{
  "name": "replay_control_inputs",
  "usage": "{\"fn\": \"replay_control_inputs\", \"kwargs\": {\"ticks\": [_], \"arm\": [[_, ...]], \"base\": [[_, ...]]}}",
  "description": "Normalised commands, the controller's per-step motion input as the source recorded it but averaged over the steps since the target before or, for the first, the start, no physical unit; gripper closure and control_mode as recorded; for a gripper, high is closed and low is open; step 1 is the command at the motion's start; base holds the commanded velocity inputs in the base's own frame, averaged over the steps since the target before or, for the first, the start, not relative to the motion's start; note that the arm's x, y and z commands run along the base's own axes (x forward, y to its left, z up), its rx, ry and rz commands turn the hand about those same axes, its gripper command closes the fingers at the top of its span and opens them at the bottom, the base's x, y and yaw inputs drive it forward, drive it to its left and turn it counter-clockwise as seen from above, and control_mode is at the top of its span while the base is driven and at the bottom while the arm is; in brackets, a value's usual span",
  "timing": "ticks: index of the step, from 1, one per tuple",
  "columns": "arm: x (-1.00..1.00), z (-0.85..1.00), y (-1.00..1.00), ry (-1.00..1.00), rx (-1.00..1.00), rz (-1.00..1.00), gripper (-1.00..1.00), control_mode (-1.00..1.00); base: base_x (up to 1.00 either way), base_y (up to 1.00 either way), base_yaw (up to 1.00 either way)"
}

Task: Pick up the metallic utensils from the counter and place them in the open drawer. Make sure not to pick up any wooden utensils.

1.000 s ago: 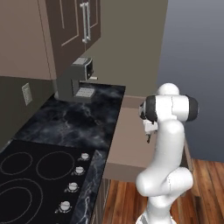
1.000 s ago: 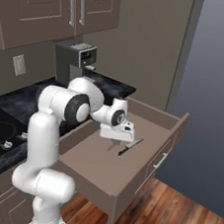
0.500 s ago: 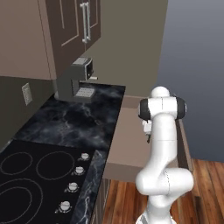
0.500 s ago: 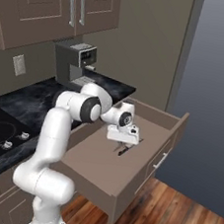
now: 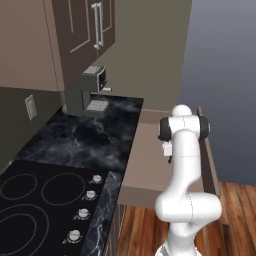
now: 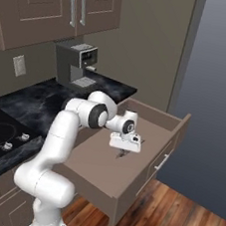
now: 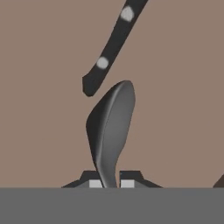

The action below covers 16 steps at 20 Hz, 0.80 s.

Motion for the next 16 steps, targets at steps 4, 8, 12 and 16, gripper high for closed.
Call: {"fn": "replay_control_inputs", "kwargs": {"ticks": [4,8,12,16], "arm": [[0.03,-0.42,0.00,0.01,0.01,-0.01,1.00,-1.00],[0.05,-0.41,0.00,0.00,0.00,-0.01,1.00,-1.00],[0.08,-0.41,0.00,0.00,0.00,0.00,1.00,-1.00],[0.08,-0.38,-0.04,0.00,0.01,0.00,1.00,-1.00]], "base": [[0.00,0.00,0.00],[0.00,0.00,0.00],[0.00,0.00,0.00],[0.00,0.00,0.00]]}}
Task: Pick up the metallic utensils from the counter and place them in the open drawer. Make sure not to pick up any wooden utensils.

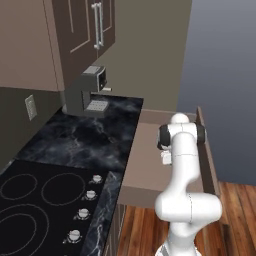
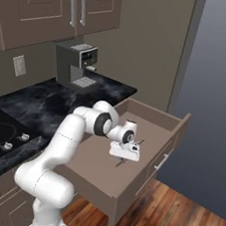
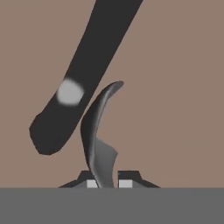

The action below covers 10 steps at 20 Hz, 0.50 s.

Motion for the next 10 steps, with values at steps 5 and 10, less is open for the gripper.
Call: {"fn": "replay_control_inputs", "kwargs": {"ticks": [5,10], "arm": [[0.31,-0.41,-0.03,-0.07,0.00,0.00,1.00,-1.00],[0.30,-0.36,-0.12,-0.17,0.00,0.00,1.00,-1.00]], "base": [[0.00,0.00,0.00],[0.00,0.00,0.00]]}}
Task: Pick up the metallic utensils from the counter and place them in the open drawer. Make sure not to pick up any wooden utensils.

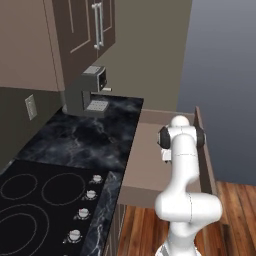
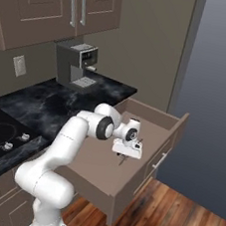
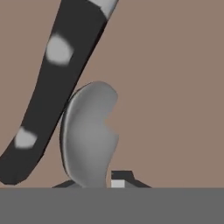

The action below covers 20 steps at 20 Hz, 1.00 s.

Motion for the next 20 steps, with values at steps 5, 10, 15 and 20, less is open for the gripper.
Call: {"fn": "replay_control_inputs", "kwargs": {"ticks": [5,10,15,20], "arm": [[0.26,-0.40,0.00,-0.11,0.00,-0.01,-1.00,-1.00],[0.07,-0.02,0.06,-0.12,0.00,-0.06,-1.00,-1.00],[0.08,0.00,0.32,-0.14,-0.01,-0.09,-1.00,-1.00],[0.00,0.09,0.33,-0.16,0.00,-0.13,-1.00,-1.00]], "base": [[0.00,0.00,0.00],[0.00,0.00,0.00],[0.00,0.00,0.00],[0.00,0.00,0.00]]}}
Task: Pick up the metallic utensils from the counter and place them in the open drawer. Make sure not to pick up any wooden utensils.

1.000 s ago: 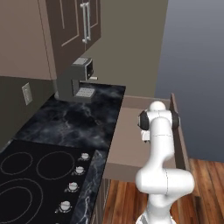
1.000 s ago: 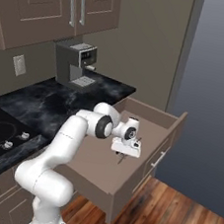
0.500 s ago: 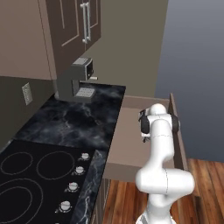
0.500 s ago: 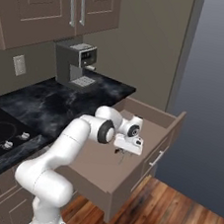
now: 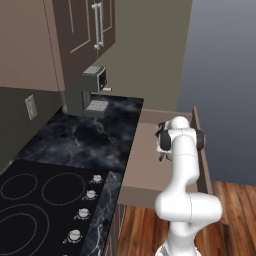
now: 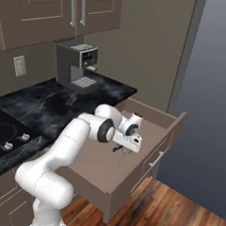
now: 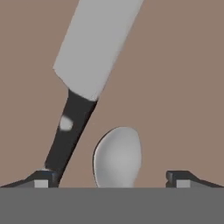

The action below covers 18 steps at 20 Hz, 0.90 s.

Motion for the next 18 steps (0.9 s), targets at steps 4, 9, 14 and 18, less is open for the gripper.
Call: {"fn": "replay_control_inputs", "kwargs": {"ticks": [4,9,14,18], "arm": [[0.00,0.20,0.41,-0.23,-0.01,-0.15,-1.00,-1.00],[0.00,0.53,0.30,-0.27,0.00,-0.13,-1.00,-1.00],[-0.38,0.70,0.18,-0.24,0.00,-0.15,-1.00,-1.00],[-0.67,0.90,0.00,-0.18,0.00,-0.17,-1.00,-1.00]], "base": [[0.00,0.00,0.00],[0.00,0.00,0.00],[0.00,0.00,0.00],[0.00,0.00,0.00]]}}
